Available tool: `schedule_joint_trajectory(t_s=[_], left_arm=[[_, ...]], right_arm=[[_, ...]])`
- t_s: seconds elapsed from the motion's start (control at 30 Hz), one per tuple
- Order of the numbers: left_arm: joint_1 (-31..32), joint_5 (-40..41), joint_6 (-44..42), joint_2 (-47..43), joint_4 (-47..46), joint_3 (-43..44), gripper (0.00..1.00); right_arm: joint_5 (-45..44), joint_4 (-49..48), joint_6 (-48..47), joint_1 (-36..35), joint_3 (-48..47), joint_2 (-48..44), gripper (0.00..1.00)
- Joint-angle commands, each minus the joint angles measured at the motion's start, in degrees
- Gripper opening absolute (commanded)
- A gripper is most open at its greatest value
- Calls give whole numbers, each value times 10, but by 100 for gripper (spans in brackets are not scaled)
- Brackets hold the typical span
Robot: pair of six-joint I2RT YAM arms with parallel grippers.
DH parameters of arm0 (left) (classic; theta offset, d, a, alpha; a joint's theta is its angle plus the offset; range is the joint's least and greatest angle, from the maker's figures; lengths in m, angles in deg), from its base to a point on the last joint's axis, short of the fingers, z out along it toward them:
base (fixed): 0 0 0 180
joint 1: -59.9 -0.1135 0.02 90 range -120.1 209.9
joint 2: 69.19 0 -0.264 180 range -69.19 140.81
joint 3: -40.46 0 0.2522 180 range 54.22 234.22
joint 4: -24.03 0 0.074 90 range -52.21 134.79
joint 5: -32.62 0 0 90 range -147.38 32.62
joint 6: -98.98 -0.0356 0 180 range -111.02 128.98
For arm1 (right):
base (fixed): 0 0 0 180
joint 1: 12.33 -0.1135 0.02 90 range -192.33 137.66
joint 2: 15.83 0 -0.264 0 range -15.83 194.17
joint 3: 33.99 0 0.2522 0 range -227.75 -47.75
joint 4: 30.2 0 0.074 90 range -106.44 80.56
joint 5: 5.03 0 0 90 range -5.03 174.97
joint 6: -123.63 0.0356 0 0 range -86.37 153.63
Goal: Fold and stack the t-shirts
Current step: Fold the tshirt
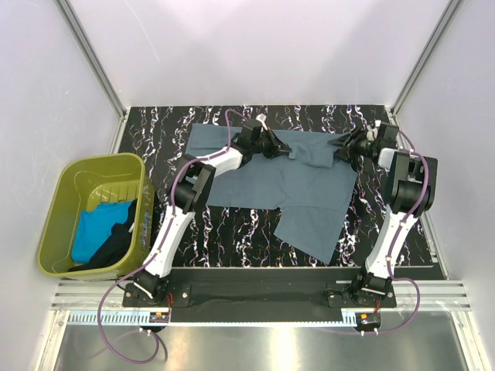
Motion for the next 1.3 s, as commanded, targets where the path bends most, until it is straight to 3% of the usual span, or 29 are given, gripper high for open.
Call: schedule_joint_trajectory(t_s=[0.0,0.2,0.27,0.33,0.4,0.57,0.73,1.0,1.27], left_arm=[[-2,-13,-28,-43,-34,18,0],[-8,-22,19,-11,-74,38,0],[-8,-22,17,-14,-74,36,0],[-8,-24,14,-18,-73,32,0],[-9,-26,7,-20,-66,35,0],[-12,-33,-4,-19,-54,35,0],[-13,-36,-4,-20,-55,30,0],[-12,-39,3,-18,-60,26,0],[-11,-36,9,-19,-67,22,0]], right_arm=[[28,-117,156,-3,-61,13,57],[77,-174,297,-2,-140,91,65],[83,-137,264,-2,-136,81,67],[84,-40,158,0,-135,73,70],[75,-4,73,0,-117,53,75],[36,87,-38,16,-94,6,83],[-20,227,-157,27,-150,-12,86],[-15,244,-265,21,-118,-26,80],[-12,241,-260,5,-141,16,74]])
